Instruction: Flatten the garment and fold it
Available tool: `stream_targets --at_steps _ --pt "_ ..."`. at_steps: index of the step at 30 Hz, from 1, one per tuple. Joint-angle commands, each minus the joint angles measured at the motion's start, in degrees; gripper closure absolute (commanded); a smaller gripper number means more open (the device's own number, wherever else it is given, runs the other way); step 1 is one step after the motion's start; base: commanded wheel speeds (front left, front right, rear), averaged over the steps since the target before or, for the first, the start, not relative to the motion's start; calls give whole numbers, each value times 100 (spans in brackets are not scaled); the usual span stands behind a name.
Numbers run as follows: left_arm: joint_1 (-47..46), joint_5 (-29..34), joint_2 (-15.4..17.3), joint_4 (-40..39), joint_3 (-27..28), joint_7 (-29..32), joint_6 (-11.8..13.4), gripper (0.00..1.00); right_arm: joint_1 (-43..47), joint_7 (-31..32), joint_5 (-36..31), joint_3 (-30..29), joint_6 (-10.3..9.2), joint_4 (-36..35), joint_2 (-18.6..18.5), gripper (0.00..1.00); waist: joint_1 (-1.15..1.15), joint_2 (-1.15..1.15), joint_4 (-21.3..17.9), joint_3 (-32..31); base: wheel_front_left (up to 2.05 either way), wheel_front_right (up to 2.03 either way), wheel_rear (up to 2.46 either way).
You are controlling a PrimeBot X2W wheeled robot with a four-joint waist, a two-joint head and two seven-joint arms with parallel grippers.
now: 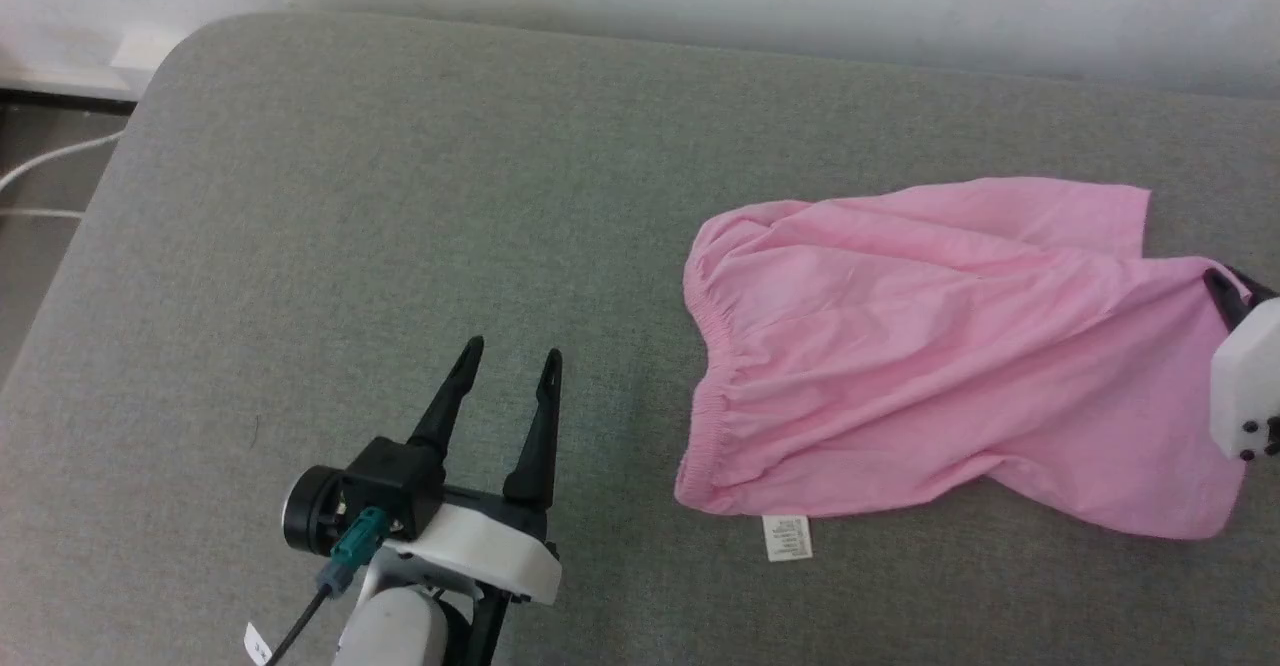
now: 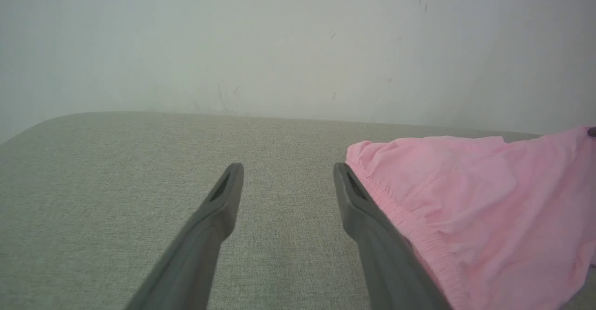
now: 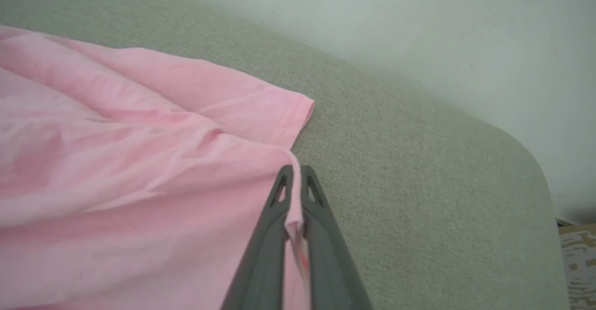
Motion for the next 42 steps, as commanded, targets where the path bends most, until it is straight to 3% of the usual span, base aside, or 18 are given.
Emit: stream_targets --at_steps 1,6,11,12,13,14,19,25,32,42 --pt "-90 19 -19 21 -16 -27 -34 0 -217 -21 3 42 -6 214 -49 100 -1 0 271 270 0 0 0" --pt "-189 -7 -33 71 -110 -27 -37 0 -891 -384 -260 376 -6 1424 -260 100 -1 0 442 388 0 0 0" --pt "-233 -50 -39 106 -128 -27 2 0 -1302 -850 -509 638 -6 2457 -245 100 -1 0 486 363 0 0 0" --pt "-229 -53 -39 115 -127 -27 11 0 -1348 -941 -543 676 -6 2640 -208 77 -1 0 473 331 0 0 0" --pt "-220 -54 -40 126 -127 -27 19 0 -1391 -1029 -550 713 -6 2819 -168 3 -1 0 455 297 0 0 0" --pt "-212 -55 -40 133 -126 -27 23 0 -1438 -1130 -549 726 -6 2981 -124 0 -1 0 426 256 0 0 0" --pt "-129 -44 -41 165 -69 -27 18 0 -1613 -1707 -476 896 -6 3420 51 0 -1 0 205 -20 0 0 0" --pt "46 -118 -41 112 123 -27 -20 0 -1616 -2700 -356 859 -6 3243 179 0 -1 0 -172 -406 0 0 0" --pt "295 -265 -42 -46 300 -27 -63 0 -897 -3759 -245 315 -6 2373 572 0 -1 0 -573 -752 0 0 0" --pt "580 -300 -42 1 221 -27 -140 0 873 -4100 -503 -704 -6 671 1676 0 -1 0 -904 -926 0 0 0"
